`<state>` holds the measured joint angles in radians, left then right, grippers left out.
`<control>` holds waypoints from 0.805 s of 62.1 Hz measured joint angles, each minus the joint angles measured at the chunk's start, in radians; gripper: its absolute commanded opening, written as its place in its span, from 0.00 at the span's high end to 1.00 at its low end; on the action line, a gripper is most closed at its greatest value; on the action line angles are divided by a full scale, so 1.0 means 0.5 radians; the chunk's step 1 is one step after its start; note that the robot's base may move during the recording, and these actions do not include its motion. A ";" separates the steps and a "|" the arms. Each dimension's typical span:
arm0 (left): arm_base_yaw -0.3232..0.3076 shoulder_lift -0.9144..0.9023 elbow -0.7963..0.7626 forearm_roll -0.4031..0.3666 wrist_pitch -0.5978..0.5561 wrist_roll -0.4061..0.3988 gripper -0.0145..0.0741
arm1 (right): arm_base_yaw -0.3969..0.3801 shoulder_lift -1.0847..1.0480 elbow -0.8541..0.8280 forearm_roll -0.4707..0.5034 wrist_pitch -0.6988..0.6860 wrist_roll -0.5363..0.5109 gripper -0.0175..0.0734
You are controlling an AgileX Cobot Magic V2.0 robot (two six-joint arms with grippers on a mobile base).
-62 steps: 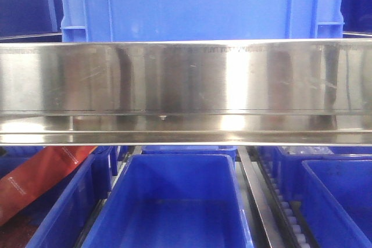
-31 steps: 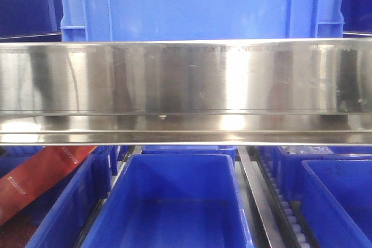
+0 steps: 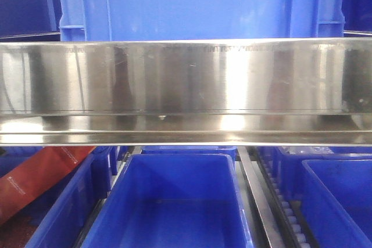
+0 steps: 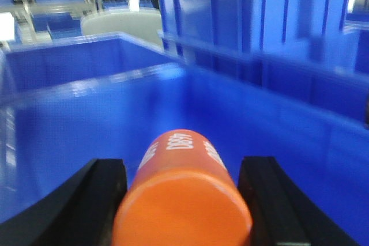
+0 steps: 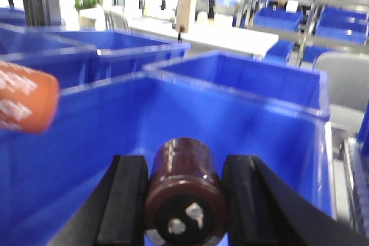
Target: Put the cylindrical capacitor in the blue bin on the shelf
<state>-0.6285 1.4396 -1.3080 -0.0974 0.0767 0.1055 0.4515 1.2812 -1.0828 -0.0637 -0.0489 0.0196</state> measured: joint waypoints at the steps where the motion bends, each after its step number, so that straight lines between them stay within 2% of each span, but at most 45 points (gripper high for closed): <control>1: -0.007 0.009 0.000 0.000 0.000 0.000 0.92 | 0.000 0.005 0.000 0.000 0.000 0.000 0.96; 7: -0.018 0.039 -0.001 0.000 0.000 0.000 0.78 | 0.000 0.020 0.000 0.013 0.007 0.000 0.81; 12: -0.020 0.040 -0.005 0.000 0.000 0.000 0.58 | 0.000 0.020 -0.003 0.066 0.016 0.000 0.61; 18: -0.020 0.040 -0.012 0.000 -0.003 0.000 0.39 | 0.000 0.020 -0.003 0.127 0.020 0.000 0.42; 25: -0.020 0.040 -0.012 0.000 -0.003 0.000 0.26 | 0.000 0.020 -0.003 0.171 0.020 0.000 0.31; 34: -0.020 0.040 -0.012 0.000 -0.005 0.000 0.25 | 0.000 0.020 -0.003 0.180 0.020 0.000 0.31; 41: -0.020 0.036 -0.017 0.000 -0.005 0.000 0.29 | 0.000 0.020 -0.008 0.181 0.020 0.000 0.39; 45: -0.020 0.023 -0.017 0.000 0.000 0.000 0.39 | 0.000 0.000 -0.008 0.181 0.040 0.000 0.49; 50: -0.020 -0.023 -0.020 0.000 0.030 0.000 0.59 | 0.000 -0.068 -0.008 0.181 0.098 0.000 0.67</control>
<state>-0.6387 1.4282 -1.3181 -0.0974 0.0917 0.1055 0.4515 1.2472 -1.0866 0.0268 0.0000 0.0196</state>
